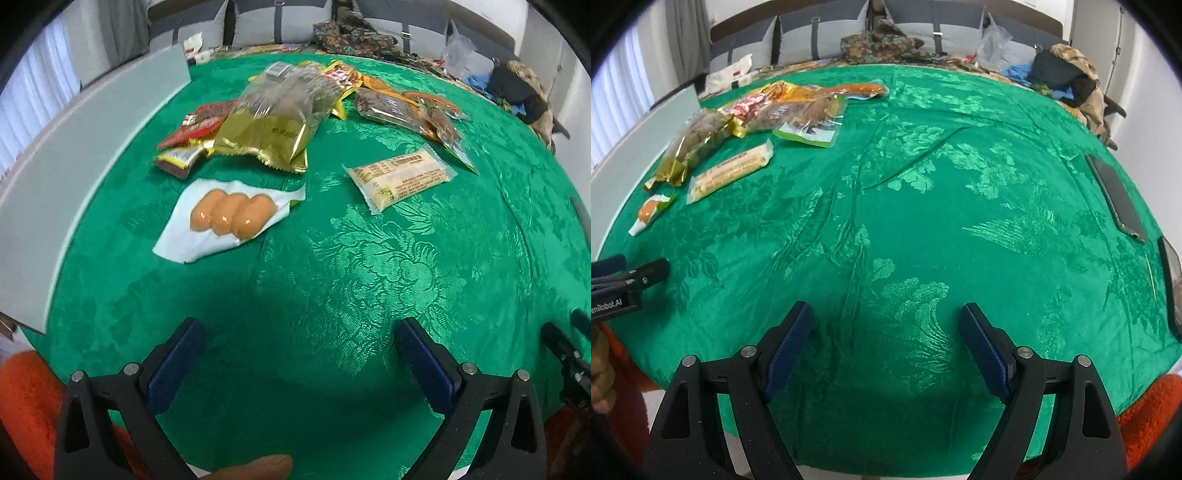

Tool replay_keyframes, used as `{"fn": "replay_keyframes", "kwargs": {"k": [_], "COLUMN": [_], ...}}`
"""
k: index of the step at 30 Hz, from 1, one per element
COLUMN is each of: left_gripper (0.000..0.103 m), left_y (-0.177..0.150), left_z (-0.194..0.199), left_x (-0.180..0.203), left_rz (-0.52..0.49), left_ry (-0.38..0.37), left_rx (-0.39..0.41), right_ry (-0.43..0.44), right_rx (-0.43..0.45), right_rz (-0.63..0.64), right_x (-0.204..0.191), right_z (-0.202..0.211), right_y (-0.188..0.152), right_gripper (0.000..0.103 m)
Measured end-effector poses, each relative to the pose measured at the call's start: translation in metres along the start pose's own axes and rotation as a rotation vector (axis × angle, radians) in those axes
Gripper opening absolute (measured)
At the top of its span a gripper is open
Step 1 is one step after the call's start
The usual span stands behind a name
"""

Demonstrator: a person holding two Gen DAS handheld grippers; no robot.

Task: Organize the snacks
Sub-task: 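Move the left tool toward the sausages on white paper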

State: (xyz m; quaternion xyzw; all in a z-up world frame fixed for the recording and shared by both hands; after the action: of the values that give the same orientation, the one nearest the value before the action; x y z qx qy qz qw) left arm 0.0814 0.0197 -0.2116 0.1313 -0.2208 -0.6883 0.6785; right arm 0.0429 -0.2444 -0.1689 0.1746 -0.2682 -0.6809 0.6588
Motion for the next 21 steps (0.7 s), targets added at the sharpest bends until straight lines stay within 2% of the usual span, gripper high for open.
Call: {"fn": "replay_keyframes", "kwargs": {"k": [9,21], "left_gripper": [0.103,0.103], "left_y": [-0.0008,-0.0004], "left_z": [0.0007,0.0028], "left_x": [0.0005,0.0026], "left_rz": [-0.012,-0.069], "left_ry": [-0.003,-0.029], "left_rx": [0.013,0.079], "right_ry": [-0.003,-0.002], "right_rx": [0.019,0.023], "right_rz": [-0.008,-0.010], "right_x": [0.0005,0.0003], "right_z": [0.0004,0.0014], "right_y": [0.0000,-0.0007], "right_gripper": [0.086,0.086]}}
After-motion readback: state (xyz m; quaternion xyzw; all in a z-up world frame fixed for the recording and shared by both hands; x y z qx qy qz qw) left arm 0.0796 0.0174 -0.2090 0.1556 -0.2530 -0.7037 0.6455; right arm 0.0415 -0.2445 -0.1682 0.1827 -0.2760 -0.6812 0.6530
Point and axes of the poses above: each gripper's, at about its wrist camera, not at the fingertips, and z roughly against the way its jaws point, x to its right, y to its top, the point moved 7 cm from there along -z, roughly the way its jaws point, and after that the axes turned 7 degrees about -y, right-handed, at the moved point
